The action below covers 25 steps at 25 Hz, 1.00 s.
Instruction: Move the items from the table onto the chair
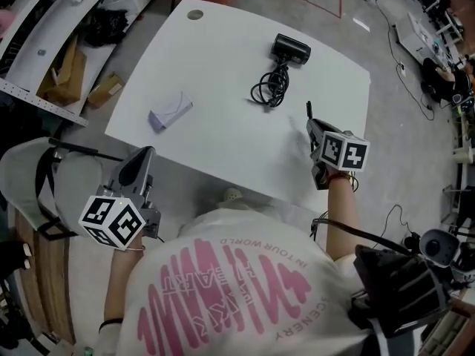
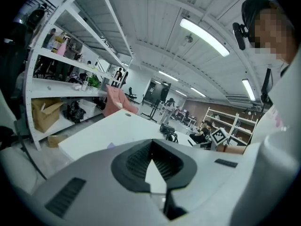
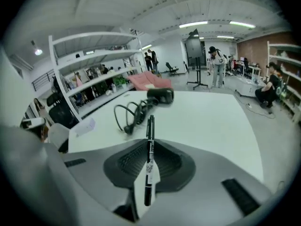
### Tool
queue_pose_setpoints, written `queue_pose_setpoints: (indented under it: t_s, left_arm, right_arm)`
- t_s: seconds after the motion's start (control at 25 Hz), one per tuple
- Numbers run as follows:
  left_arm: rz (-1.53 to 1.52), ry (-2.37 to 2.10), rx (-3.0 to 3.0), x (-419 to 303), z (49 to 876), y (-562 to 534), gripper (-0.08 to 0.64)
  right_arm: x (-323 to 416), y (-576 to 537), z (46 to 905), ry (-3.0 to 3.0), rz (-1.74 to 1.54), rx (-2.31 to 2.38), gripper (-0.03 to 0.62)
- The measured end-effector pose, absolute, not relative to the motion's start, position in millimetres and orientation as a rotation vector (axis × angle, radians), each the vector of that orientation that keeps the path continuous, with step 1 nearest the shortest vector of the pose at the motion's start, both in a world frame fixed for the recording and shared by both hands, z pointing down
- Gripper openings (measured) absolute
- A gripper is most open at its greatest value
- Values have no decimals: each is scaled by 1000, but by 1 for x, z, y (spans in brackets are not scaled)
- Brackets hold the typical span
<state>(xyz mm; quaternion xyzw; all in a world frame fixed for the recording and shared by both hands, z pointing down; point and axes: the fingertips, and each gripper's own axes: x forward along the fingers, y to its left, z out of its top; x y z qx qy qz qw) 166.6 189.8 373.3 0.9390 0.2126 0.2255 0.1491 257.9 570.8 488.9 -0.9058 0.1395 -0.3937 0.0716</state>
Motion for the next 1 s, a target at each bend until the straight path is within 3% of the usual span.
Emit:
queue_pose_setpoints:
  t_s: [0.2, 0.52, 1.0]
  left_arm:
    - [590, 518, 2706, 132, 368, 138, 11]
    - [507, 285, 2712, 55, 368, 48, 11]
    - [296, -328, 2632, -97, 376, -92, 11]
  right_arm:
    - [251, 479, 434, 693, -923, -2686, 54]
    - [208, 305, 381, 1225, -831, -2570, 54]
    - [121, 60, 395, 1924, -903, -2268, 54]
